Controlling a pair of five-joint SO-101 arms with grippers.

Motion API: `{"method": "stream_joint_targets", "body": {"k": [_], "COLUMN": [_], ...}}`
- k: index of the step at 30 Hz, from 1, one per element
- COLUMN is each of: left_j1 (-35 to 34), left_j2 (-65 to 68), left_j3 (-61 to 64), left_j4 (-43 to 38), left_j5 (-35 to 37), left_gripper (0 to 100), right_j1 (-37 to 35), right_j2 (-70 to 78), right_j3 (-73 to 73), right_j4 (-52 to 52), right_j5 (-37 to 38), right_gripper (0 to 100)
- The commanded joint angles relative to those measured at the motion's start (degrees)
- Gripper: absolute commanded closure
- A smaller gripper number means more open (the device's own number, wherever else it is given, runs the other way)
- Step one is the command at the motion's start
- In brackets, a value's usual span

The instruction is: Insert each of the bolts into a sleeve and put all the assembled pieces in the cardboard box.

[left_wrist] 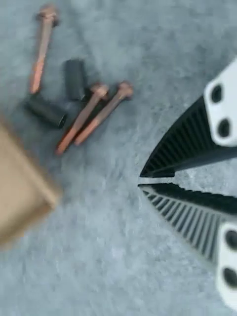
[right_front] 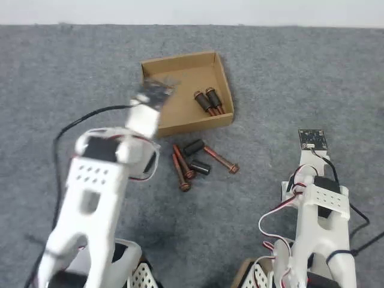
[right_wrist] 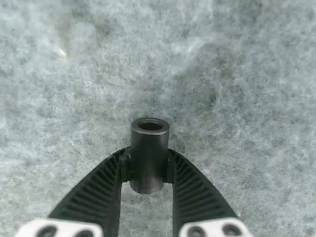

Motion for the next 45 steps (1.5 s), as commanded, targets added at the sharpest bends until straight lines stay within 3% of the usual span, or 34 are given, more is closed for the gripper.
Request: {"method": "stream_joint_targets", "body": {"k": [1, 12, 17, 21, 26, 45], "left_j1": [4.4, 16.9, 24.6, 28.7, 29.7, 26.7], "left_j2": [6.2, 18.1, 20.7, 24.6, 32.2, 52.2], "left_j3": [-5.2, -10.1, -11.6, -14.0, -19.2, -34.7], "left_j4": [0.3, 0.5, -0.8, -5.4, -7.3, -7.6], "left_j5": [-7.8, -39.5, -44.9, -45.6, -45.5, -45.9], "left_gripper": [98, 98, 98, 97, 87, 87], "right_j1": [0.7, 7.6, 8.5, 8.5, 8.3, 8.0], "right_j2": [-2.4, -2.5, -2.5, -2.5, -2.5, -2.5], "right_j3": [-0.3, -0.5, -0.5, -0.5, -0.5, -0.5], "right_j4": [-0.8, -4.1, -4.1, -4.1, -4.1, -4.1], "right_j5": [-0.3, -0.5, -0.3, -0.3, -0.3, -0.2], "right_gripper": [99.2, 99.2, 99.2, 99.2, 99.2, 99.2]}}
